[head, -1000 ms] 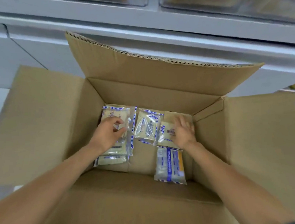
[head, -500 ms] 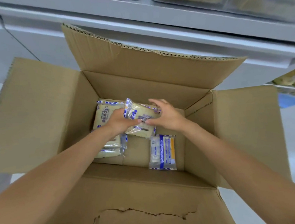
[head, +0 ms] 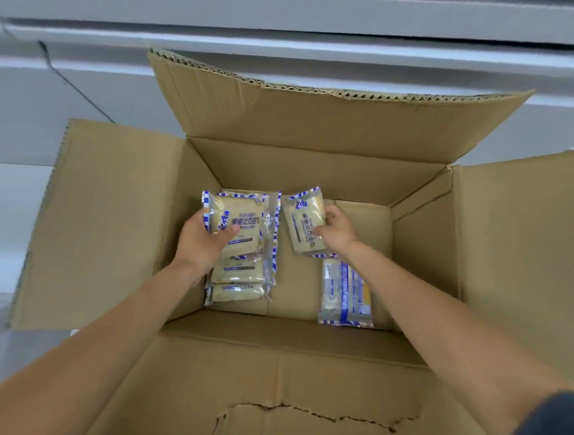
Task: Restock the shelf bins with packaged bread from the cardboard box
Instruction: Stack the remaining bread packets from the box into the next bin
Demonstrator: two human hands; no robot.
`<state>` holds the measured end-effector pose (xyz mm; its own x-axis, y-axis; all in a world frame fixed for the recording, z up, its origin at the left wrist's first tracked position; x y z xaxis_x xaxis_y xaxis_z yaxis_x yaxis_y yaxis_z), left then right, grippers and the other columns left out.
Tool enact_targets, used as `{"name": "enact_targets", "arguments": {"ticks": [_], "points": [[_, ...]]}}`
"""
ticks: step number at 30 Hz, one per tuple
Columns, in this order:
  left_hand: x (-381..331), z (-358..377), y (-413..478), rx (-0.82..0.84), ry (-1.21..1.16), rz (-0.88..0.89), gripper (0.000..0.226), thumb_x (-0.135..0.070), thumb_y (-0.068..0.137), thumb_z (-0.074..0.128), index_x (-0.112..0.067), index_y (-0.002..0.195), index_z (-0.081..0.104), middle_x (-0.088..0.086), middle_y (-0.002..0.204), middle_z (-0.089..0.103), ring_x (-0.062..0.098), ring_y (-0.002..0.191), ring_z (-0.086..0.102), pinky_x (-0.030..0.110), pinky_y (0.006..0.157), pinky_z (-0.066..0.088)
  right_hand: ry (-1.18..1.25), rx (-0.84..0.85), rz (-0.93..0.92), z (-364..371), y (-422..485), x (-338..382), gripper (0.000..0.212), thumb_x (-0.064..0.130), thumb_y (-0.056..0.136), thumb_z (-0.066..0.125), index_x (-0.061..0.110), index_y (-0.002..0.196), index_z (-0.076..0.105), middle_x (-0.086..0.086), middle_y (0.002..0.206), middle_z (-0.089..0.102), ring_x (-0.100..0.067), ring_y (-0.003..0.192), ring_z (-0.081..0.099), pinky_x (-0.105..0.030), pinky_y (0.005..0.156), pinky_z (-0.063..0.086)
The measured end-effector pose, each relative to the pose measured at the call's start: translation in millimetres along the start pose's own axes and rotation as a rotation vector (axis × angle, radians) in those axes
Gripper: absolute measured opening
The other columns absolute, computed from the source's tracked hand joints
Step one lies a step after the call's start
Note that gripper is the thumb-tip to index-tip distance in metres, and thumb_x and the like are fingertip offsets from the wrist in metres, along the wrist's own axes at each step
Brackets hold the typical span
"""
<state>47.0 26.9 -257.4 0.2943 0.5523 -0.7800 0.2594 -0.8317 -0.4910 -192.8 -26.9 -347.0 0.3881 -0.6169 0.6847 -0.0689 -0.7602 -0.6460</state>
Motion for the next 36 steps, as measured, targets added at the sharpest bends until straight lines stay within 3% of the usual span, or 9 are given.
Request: {"name": "enact_targets", "arguments": {"ticks": [3, 8, 13, 17, 21, 23, 29, 32, 36], "points": [[-15, -1, -2, -0.064, 0.051, 0.076, 0.02, -0.023, 0.09, 0.069, -0.02, 0.109, 0.064, -0.008, 0.1, 0.07, 0.007, 0.095, 0.066, 0.031, 0.085, 0.054, -0.104, 0.145, -0.226, -38, -27, 28, 0.031, -0.008, 0.083, 0.063, 0.02, 0.094, 0.058, -0.007, 0.103, 0.069, -0.019, 0.094, 0.066, -0.035, 0.084, 0.054], [-69, 27, -36, 0.196, 0.091, 0.174, 0.012, -0.038, 0.091, 0.063, -0.026, 0.095, 0.063, -0.012, 0.082, 0.063, 0.0, 0.073, 0.057, 0.021, 0.071, 0.042, -0.269, 0.384, -0.504, -73, -93, 87, 0.029, -0.001, 0.082, 0.071, 0.018, 0.103, 0.065, 0.012, 0.096, 0.067, 0.007, 0.086, 0.062, -0.016, 0.085, 0.05], [-129, 38, -76, 0.272, -0.045, 0.208, 0.035, -0.033, 0.072, 0.085, -0.023, 0.101, 0.069, -0.003, 0.1, 0.075, 0.016, 0.095, 0.071, 0.038, 0.092, 0.054, -0.285, 0.046, -0.692, -106, -139, 124, 0.046, 0.015, 0.079, 0.078, 0.02, 0.122, 0.064, 0.005, 0.121, 0.053, -0.01, 0.115, 0.052, -0.029, 0.105, 0.042], [-183, 32, -97, 0.248, -0.27, 0.202, 0.035, -0.026, 0.076, 0.081, -0.018, 0.106, 0.065, 0.004, 0.103, 0.075, 0.019, 0.094, 0.072, 0.033, 0.083, 0.058, 0.035, 0.004, -0.49, -143, -172, 140, 0.091, 0.033, 0.068, 0.088, 0.028, 0.142, 0.035, 0.009, 0.132, 0.051, -0.009, 0.118, 0.053, -0.027, 0.101, 0.044], [-253, 43, -117, 0.28, -0.267, 0.358, 0.032, -0.031, 0.081, 0.076, -0.018, 0.107, 0.063, 0.0, 0.099, 0.073, 0.009, 0.086, 0.07, 0.014, 0.073, 0.052, 0.436, 0.174, -0.473, -172, -193, 177, 0.058, 0.01, 0.065, 0.086, 0.011, 0.116, 0.059, -0.012, 0.11, 0.072, -0.032, 0.106, 0.067, -0.048, 0.096, 0.052], [-294, 43, -124, 0.17, -0.125, 0.553, 0.027, -0.04, 0.089, 0.065, -0.023, 0.108, 0.055, -0.015, 0.093, 0.063, -0.001, 0.081, 0.06, 0.006, 0.063, 0.043, 0.502, 0.118, -0.53, -198, -204, 201, 0.043, 0.0, 0.068, 0.081, 0.012, 0.105, 0.063, -0.013, 0.103, 0.073, -0.034, 0.1, 0.068, -0.049, 0.092, 0.054], [-392, 29, -92, -0.447, 0.534, 1.226, 0.058, -0.046, 0.101, 0.033, -0.018, 0.152, 0.027, 0.004, 0.159, 0.028, 0.021, 0.146, 0.023, 0.04, 0.118, 0.018, 0.553, -0.105, -0.669, -283, -207, 267, 0.096, 0.028, 0.036, 0.097, 0.01, 0.12, 0.054, -0.013, 0.112, 0.071, -0.03, 0.103, 0.069, -0.045, 0.089, 0.055], [-410, 32, -50, -0.613, 0.962, 1.326, 0.065, -0.053, 0.098, 0.028, -0.022, 0.155, 0.019, 0.009, 0.162, 0.016, 0.028, 0.15, 0.012, 0.052, 0.12, 0.008, 0.551, -0.178, -0.698, -318, -191, 295, 0.071, 0.014, 0.059, 0.089, 0.007, 0.123, 0.057, -0.012, 0.11, 0.072, -0.028, 0.098, 0.071, -0.043, 0.08, 0.058], [-408, 39, -22, -0.682, 1.085, 1.393, 0.067, -0.056, 0.098, 0.027, -0.023, 0.156, 0.017, 0.009, 0.163, 0.011, 0.03, 0.151, 0.008, 0.057, 0.12, 0.007, 0.533, -0.289, -0.695, -354, -155, 331, 0.057, 0.008, 0.067, 0.085, 0.01, 0.116, 0.058, -0.008, 0.104, 0.074, -0.024, 0.09, 0.073, -0.043, 0.079, 0.059]]}}
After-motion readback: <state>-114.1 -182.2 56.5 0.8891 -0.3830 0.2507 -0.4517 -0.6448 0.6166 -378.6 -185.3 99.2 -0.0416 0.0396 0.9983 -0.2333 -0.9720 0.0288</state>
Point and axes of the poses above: each hand's wrist, its own y-axis towards the middle knuckle, its own z-axis out of the palm, x = y × z, the point moved 3 cm from there along y, towards the middle knuckle
